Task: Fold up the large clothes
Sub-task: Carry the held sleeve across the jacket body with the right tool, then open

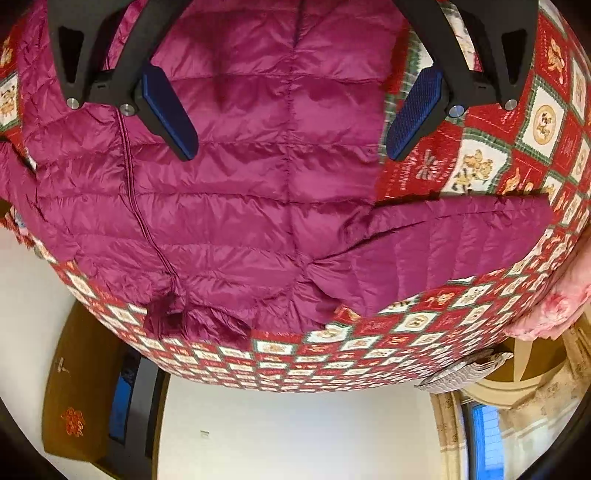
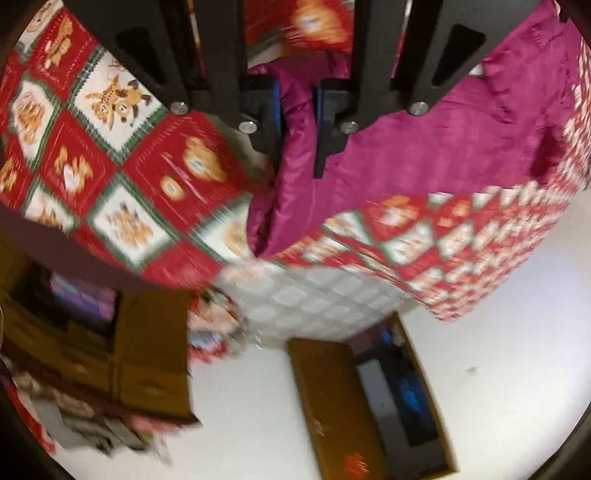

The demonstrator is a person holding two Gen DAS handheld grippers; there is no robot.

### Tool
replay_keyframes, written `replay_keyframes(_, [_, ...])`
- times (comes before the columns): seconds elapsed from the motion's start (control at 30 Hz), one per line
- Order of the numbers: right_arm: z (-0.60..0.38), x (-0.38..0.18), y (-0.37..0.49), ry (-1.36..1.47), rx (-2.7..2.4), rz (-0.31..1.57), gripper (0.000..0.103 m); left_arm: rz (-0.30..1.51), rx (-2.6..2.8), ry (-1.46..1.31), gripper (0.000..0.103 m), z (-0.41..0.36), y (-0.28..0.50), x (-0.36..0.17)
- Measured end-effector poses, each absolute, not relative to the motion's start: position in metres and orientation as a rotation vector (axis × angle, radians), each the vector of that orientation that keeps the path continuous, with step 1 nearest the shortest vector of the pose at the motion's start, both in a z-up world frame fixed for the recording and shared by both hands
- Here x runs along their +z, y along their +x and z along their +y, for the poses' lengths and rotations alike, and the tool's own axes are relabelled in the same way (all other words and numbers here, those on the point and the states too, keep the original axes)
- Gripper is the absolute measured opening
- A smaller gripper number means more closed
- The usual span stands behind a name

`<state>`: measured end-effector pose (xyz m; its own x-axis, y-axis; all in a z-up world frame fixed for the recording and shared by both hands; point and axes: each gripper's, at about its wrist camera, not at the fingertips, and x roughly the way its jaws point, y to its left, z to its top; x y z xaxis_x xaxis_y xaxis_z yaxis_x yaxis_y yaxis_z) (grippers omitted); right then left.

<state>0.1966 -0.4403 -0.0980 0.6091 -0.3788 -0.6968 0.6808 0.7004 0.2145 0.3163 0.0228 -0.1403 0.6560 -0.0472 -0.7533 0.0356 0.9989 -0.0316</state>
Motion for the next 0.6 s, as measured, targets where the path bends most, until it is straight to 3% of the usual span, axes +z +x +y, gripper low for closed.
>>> replay_keyframes(0.27, [-0.284,-0.028,0.273,0.298,-0.27,0.643,0.015,0.774,-0.039,-0.067,0.102,0.063,0.306,-0.113])
replay_keyframes(0.6, [-0.105,-0.081,0.36,0.197,0.085,0.773,0.015,0.675,0.025,-0.052,0.102,0.119,0.298,-0.092])
